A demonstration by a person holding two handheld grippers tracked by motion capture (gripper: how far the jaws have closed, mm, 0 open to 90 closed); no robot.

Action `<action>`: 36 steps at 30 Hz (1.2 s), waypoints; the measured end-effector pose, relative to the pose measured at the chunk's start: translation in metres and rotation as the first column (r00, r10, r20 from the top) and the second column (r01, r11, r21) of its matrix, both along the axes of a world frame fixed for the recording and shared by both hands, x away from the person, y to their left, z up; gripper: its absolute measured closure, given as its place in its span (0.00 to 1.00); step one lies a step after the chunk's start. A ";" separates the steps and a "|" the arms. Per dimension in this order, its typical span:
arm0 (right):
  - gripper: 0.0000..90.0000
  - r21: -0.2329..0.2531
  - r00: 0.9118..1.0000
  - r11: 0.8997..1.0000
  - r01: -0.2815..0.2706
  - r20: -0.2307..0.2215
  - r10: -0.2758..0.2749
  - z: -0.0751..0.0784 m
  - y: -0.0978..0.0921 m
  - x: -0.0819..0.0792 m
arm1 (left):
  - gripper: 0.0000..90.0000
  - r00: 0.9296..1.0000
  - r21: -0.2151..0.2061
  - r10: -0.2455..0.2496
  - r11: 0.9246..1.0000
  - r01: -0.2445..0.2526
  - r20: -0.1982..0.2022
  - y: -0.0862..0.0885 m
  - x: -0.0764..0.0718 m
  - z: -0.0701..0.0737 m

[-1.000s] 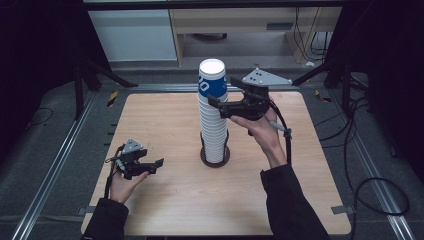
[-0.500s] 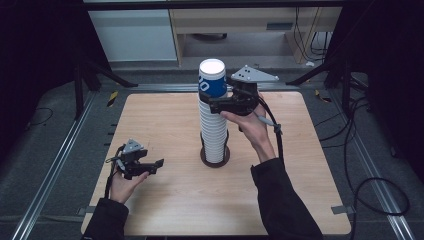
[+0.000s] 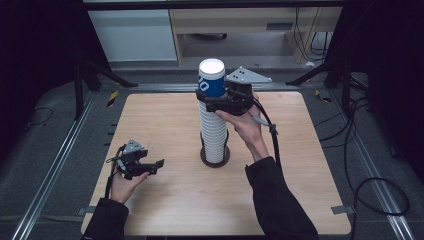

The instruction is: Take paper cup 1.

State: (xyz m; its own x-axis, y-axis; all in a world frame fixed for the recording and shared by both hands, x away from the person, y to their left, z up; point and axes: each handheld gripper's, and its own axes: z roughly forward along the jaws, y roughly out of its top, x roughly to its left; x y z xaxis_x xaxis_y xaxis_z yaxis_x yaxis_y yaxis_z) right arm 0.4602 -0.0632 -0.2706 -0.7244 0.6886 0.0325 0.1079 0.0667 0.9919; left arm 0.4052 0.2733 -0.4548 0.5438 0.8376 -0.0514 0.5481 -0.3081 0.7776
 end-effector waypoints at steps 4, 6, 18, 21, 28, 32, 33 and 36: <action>0.20 -0.007 1.000 1.000 0.002 -0.001 -0.002 0.001 -0.001 -0.001 | 0.22 1.000 0.000 0.000 1.000 0.000 -0.001 0.000 0.000 0.000; 0.20 -0.009 1.000 1.000 0.002 -0.003 -0.002 0.002 -0.001 -0.002 | 0.22 1.000 -0.001 0.001 1.000 -0.001 -0.001 0.000 0.000 0.000; 0.23 0.020 0.999 1.000 -0.015 0.034 0.015 0.021 -0.007 -0.006 | 0.22 1.000 -0.004 0.005 1.000 -0.005 -0.005 0.000 0.000 0.000; 0.23 0.026 0.999 0.999 -0.023 0.035 0.022 0.025 -0.008 -0.006 | 0.22 1.000 -0.004 0.005 1.000 -0.005 -0.005 0.001 0.000 0.000; 0.23 0.049 0.998 0.998 -0.031 0.049 0.029 0.037 -0.010 -0.006 | 0.22 1.000 -0.005 0.008 1.000 -0.008 -0.008 0.001 0.000 0.000; 0.23 0.060 0.997 0.998 -0.032 0.066 0.028 0.045 -0.010 -0.007 | 0.22 1.000 -0.007 0.009 1.000 -0.009 -0.007 0.002 0.000 0.000; 0.23 0.063 0.997 0.997 -0.032 0.074 0.027 0.048 -0.011 -0.008 | 0.22 1.000 -0.008 0.009 1.000 -0.009 -0.006 0.002 0.000 0.000; 0.23 0.074 0.995 0.997 -0.027 0.093 0.020 0.054 -0.012 -0.009 | 0.22 1.000 -0.008 0.009 1.000 -0.009 -0.006 0.002 0.000 0.000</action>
